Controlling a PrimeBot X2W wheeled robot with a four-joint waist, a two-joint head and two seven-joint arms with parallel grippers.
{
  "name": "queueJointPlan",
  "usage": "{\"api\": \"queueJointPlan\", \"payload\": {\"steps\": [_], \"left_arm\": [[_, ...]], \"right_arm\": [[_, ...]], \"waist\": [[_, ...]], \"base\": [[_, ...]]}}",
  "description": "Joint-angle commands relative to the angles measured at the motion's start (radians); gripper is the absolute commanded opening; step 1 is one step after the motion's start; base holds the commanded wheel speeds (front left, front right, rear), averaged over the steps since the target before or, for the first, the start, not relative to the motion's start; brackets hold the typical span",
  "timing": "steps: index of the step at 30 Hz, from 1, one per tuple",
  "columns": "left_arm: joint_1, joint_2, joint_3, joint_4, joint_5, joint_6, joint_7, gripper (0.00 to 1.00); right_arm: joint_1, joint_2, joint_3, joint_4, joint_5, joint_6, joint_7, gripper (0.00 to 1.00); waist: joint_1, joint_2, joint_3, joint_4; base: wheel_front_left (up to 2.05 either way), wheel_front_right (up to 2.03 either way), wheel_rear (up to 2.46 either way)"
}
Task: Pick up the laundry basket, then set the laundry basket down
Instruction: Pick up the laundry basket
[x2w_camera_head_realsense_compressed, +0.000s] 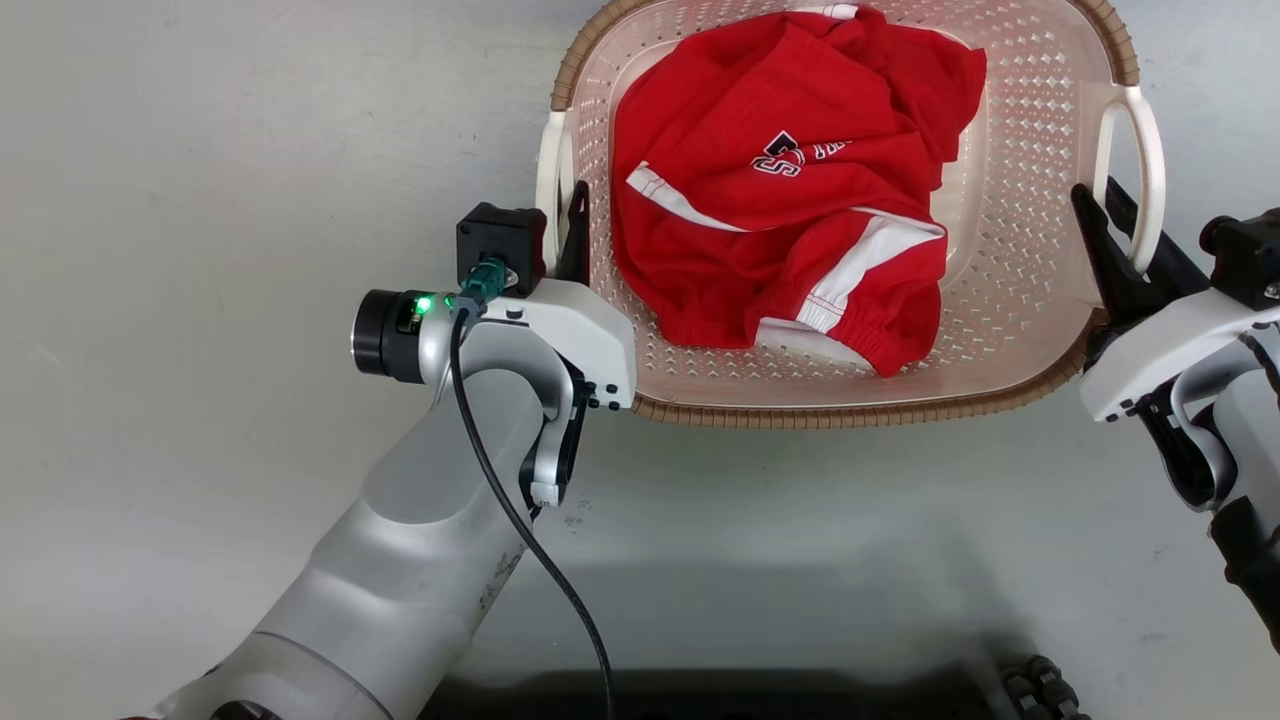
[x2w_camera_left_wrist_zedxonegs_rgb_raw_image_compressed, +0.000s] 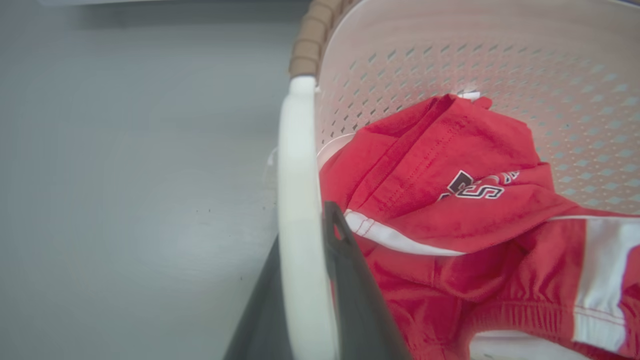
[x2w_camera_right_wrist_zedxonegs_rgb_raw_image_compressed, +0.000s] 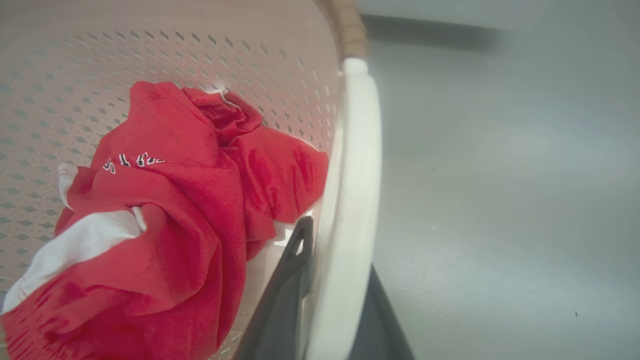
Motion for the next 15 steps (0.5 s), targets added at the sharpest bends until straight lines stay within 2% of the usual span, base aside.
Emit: {"api": "queueJointPlan", "payload": {"steps": [1, 8, 15], "left_arm": [[0.001, 0.020, 0.007, -0.010, 0.003, -0.003, -0.011, 0.00], [0.018, 0.020, -0.006, 0.028, -0.012, -0.020, -0.011, 0.00], [0.055, 0.020, -0.033, 0.097, -0.062, -0.045, -0.011, 0.00]], "right_arm": [[0.034, -0.016, 0.033, 0.014, 0.002, 0.007, -0.006, 0.00], [0.029, 0.000, 0.107, 0.057, 0.027, 0.007, -0.006, 0.00], [0.024, 0.022, 0.189, 0.144, 0.080, 0.007, -0.006, 0.00]], "waist": [[-0.0001, 0.0000, -0.003, -0.002], [-0.0001, 0.0000, -0.055, -0.025], [-0.0001, 0.0000, -0.155, -0.052]], "base": [[0.00, 0.00, 0.00], [0.00, 0.00, 0.00], [0.00, 0.00, 0.00]]}}
